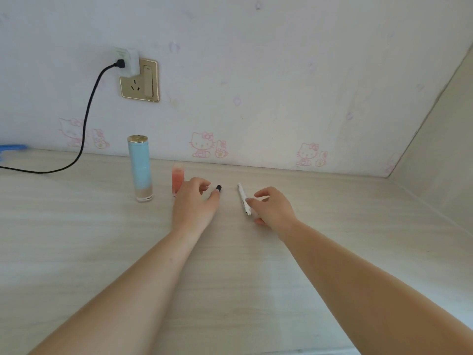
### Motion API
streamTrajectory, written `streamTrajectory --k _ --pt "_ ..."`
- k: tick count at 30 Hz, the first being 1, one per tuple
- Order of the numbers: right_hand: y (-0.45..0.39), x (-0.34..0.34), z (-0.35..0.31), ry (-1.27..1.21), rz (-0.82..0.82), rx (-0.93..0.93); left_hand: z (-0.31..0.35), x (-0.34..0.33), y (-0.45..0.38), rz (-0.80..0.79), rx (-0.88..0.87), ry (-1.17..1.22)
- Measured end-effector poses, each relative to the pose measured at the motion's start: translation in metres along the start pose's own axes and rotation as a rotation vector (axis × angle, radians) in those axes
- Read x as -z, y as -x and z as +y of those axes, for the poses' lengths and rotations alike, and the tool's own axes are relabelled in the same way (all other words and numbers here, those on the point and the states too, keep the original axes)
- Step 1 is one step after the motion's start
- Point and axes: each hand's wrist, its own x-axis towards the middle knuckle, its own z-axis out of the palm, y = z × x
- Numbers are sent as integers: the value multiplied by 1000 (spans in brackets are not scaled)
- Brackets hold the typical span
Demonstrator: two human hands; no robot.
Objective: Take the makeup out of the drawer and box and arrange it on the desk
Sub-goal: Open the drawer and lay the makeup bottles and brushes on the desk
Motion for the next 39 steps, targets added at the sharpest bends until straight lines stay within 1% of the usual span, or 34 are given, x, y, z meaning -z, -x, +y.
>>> streamTrajectory --k 2,4,6,8,9,11,13,16,21,25,28,31,35,37,39 --pt "14 16 5 -84 -27 80 14 8 9 -42 -32 122" --pt "30 33 6 -200 -91 129 34 18 18 -118 -23 263" --pt "52 59 8 -318 -147 164 62 22 34 -276 39 463" --pt "75 84 11 -413 -190 191 88 22 50 -479 125 706" --pt "88 99 14 -444 -198 203 102 18 59 -562 151 777" --pt "109 125 19 -460 -194 209 121 11 73 -655 146 812" --pt "134 162 30 -467 -141 222 145 -5 97 -752 122 806" --pt "168 212 50 -446 -60 221 170 -29 132 -879 75 770" --pt "220 274 110 -337 47 113 197 -83 204 -1108 25 635" --pt "246 299 166 -251 30 -15 202 -120 255 -1283 12 464" --pt "260 309 204 -124 -44 -125 192 -146 290 -1408 48 315" --pt "267 312 228 92 -167 -211 173 -166 314 -1507 76 143" --pt "274 311 260 447 -462 -327 149 -186 346 -1667 111 -93" --pt "276 307 271 522 -580 -387 139 -193 360 -1729 89 -184" --pt "277 304 279 553 -658 -437 131 -199 373 -1789 34 -272"
